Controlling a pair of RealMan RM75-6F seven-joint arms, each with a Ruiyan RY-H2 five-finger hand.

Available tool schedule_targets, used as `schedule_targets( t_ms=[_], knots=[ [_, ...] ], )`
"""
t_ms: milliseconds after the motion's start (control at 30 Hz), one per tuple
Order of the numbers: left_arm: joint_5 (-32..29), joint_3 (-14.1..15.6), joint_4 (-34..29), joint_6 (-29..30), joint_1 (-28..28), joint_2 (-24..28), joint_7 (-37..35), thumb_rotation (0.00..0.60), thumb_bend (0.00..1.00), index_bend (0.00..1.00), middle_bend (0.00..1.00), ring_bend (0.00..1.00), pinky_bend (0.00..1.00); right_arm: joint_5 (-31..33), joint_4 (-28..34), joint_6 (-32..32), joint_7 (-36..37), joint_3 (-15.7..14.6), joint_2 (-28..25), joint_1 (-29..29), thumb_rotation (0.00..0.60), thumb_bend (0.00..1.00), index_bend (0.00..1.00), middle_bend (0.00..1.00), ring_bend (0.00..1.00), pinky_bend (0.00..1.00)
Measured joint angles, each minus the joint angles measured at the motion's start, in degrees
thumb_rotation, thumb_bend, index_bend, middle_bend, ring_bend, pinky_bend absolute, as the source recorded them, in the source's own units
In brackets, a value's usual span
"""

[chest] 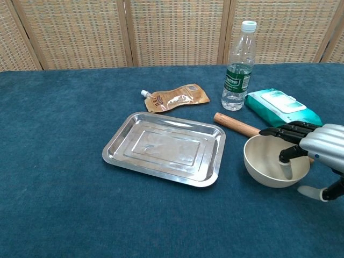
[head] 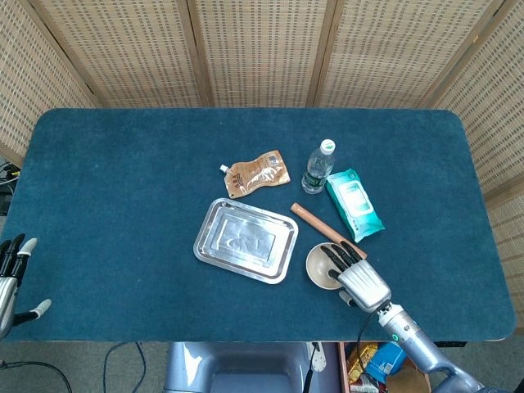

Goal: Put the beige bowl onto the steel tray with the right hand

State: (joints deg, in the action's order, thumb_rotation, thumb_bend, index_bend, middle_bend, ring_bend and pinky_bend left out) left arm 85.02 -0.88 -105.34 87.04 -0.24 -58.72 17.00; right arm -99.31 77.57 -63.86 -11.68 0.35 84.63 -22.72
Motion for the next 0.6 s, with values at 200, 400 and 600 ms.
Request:
schedule_targets(
  t_ms=[200, 400, 600],
  knots=[
    [-0.2, 0.0, 0.0, -0.2, -0.1, 0.0, 0.0, 0.600, 0.00, 0.00, 0.00, 0.00, 0.00, -0.1, -0.6, -1.0, 0.4, -0.3, 0.8, -0.5, 0.600, 0.44, 0.64, 0.00, 0.00, 0.00],
    [-1.1, -0.1, 0.1, -0.7, -0.4, 0.2, -0.5, 0.600, 0.00, 0.00, 0.00, 0.00, 0.00, -1.6, 3.5, -2.9, -0.4, 0.6, -0.6, -2.0, 0.600, 0.46, 0.65, 0.00, 0.00, 0.00],
    [-3.0, -0.8, 0.4, -2.1, -1.2, 0.4, -1.3, 0.600, 0.00, 0.00, 0.00, 0.00, 0.00, -0.3, 11.4, 0.8, -7.5, 5.1, -2.2, -6.8, 0.600, 0.46, 0.65, 0.00, 0.00, 0.00]
  ],
)
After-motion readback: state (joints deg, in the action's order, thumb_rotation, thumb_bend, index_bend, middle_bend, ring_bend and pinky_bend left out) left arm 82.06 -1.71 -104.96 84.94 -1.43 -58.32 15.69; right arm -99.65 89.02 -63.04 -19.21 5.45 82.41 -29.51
